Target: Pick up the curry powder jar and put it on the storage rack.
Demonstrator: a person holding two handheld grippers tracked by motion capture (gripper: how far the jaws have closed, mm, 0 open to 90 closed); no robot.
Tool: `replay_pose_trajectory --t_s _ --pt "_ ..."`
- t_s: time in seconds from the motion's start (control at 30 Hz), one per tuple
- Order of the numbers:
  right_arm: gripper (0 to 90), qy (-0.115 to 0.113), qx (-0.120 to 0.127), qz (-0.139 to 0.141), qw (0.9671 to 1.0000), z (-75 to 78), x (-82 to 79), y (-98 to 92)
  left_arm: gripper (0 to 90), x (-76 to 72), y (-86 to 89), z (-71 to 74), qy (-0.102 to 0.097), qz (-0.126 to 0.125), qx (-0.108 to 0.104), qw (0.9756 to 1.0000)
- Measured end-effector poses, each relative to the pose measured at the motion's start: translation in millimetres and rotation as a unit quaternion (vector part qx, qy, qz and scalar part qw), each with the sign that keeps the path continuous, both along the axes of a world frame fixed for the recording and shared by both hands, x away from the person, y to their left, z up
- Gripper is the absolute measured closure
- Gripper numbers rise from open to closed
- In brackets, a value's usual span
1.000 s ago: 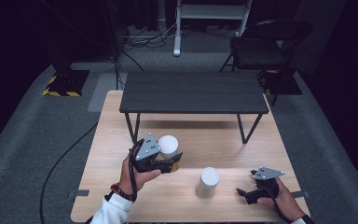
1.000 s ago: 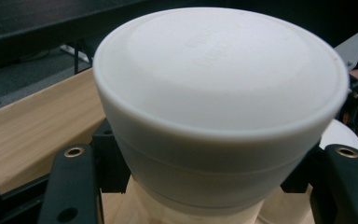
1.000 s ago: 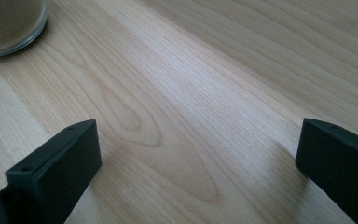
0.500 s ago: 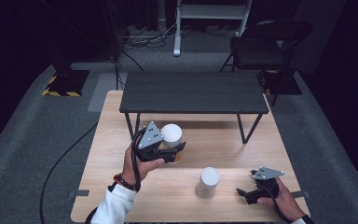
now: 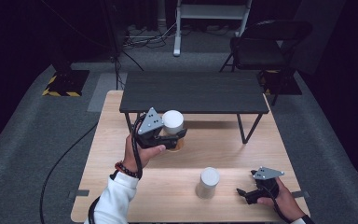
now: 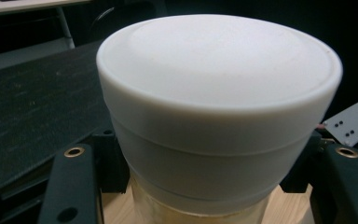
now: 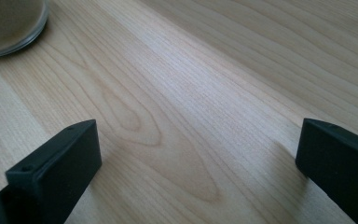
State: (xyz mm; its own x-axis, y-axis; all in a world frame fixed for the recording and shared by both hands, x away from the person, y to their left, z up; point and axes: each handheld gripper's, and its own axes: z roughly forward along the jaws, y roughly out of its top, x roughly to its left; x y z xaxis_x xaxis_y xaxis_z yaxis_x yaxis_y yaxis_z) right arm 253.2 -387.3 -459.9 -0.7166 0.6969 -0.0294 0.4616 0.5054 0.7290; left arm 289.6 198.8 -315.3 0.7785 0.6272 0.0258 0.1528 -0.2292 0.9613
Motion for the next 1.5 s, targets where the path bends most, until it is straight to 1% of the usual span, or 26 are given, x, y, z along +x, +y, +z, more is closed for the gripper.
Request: replay_pose_trajectory --t_s 0.23,0.27,0.37,0.4,0.43,0.57,0.6,0.67,0.7,0.77,0.83,0.93,1.0,1.03,1.07,1.1,1.27,1.3,1.33,1.4,1.5 --pt "0.0 0.0 0.0 0.0 1.0 0.0 0.0 0.0 35.2 10.8 -5.2 13.3 -0.008 -0.001 -0.003 1.0" --pt "0.0 0.0 0.0 0.0 1.0 0.0 0.0 0.0 35.2 10.8 -5.2 13.3 -0.008 -0.001 -0.003 1.0" --pt "0.0 0.0 0.0 0.0 1.0 0.0 0.0 0.0 35.2 16.3 -6.9 21.8 -0.014 0.001 -0.003 0.9999" --pt "0.0 0.0 0.0 0.0 1.0 0.0 0.0 0.0 35.2 16.3 -6.9 21.8 -0.014 0.001 -0.003 0.9999" --pt "0.0 0.0 0.0 0.0 1.0 0.0 0.0 0.0 35.2 18.5 -8.2 25.9 -0.017 0.004 -0.004 0.9998" --pt "0.0 0.0 0.0 0.0 1.0 0.0 0.0 0.0 35.2 22.5 -9.3 31.2 -0.019 0.007 -0.008 0.9998" --pt "0.0 0.0 0.0 0.0 1.0 0.0 0.0 0.0 35.2 26.2 -9.6 34.7 -0.019 0.006 -0.01 0.9998" --pt "0.0 0.0 0.0 0.0 1.0 0.0 0.0 0.0 35.2 27.3 -10.3 36.0 -0.021 0.007 -0.01 0.9997" --pt "0.0 0.0 0.0 0.0 1.0 0.0 0.0 0.0 35.2 30.4 -11.5 38.8 -0.024 0.009 -0.01 0.9996" --pt "0.0 0.0 0.0 0.0 1.0 0.0 0.0 0.0 35.2 32.4 -12.0 39.8 -0.023 0.009 -0.012 0.9996" --pt "0.0 0.0 0.0 0.001 1.0 0.1 0.5 -0.2 35.2 38.4 -14.2 42.2 -0.024 0.012 -0.015 0.9995" --pt "0.0 0.0 0.0 0.002 1.0 0.1 0.7 -0.4 35.2 41.6 -15.3 44.2 -0.028 0.012 -0.017 0.9994" --pt "0.0 0.0 0.0 0.002 1.0 0.1 0.7 -0.4 35.2 47.0 -16.5 48.4 -0.03 0.011 -0.023 0.9992" --pt "0.0 0.0 0.0 0.002 1.0 0.1 0.7 -0.4 35.1 47.0 -16.5 48.4 -0.03 0.011 -0.023 0.9992" --pt "0.0 0.0 0.0 0.002 1.0 0.0 0.7 -0.4 35.2 50.1 -19.0 51.8 -0.033 0.014 -0.024 0.9991" --pt "0.0 0.0 0.0 0.003 1.0 0.1 0.9 -0.5 35.1 50.1 -19.0 51.8 -0.033 0.014 -0.024 0.9991" --pt "0.0 0.0 0.0 0.003 1.0 0.0 0.9 -0.5 35.2 61.5 -27.6 61.6 -0.035 0.022 -0.014 0.999" --pt "0.0 0.0 0.0 0.003 1.0 0.0 1.0 -0.5 35.1 61.5 -27.6 61.6 -0.035 0.022 -0.014 0.999" --pt "0.0 0.0 0.0 0.003 1.0 0.0 1.0 -0.6 35.1 66.0 -29.4 63.9 -0.035 0.024 -0.014 0.999" --pt "0.0 0.0 0.0 0.003 1.0 0.0 1.0 -0.5 35.1 70.2 -30.8 65.6 -0.038 0.027 -0.013 0.9988" --pt "0.0 0.0 0.0 0.003 1.0 0.0 1.0 -0.6 35.1 75.1 -31.8 66.7 -0.036 0.03 -0.014 0.9988"
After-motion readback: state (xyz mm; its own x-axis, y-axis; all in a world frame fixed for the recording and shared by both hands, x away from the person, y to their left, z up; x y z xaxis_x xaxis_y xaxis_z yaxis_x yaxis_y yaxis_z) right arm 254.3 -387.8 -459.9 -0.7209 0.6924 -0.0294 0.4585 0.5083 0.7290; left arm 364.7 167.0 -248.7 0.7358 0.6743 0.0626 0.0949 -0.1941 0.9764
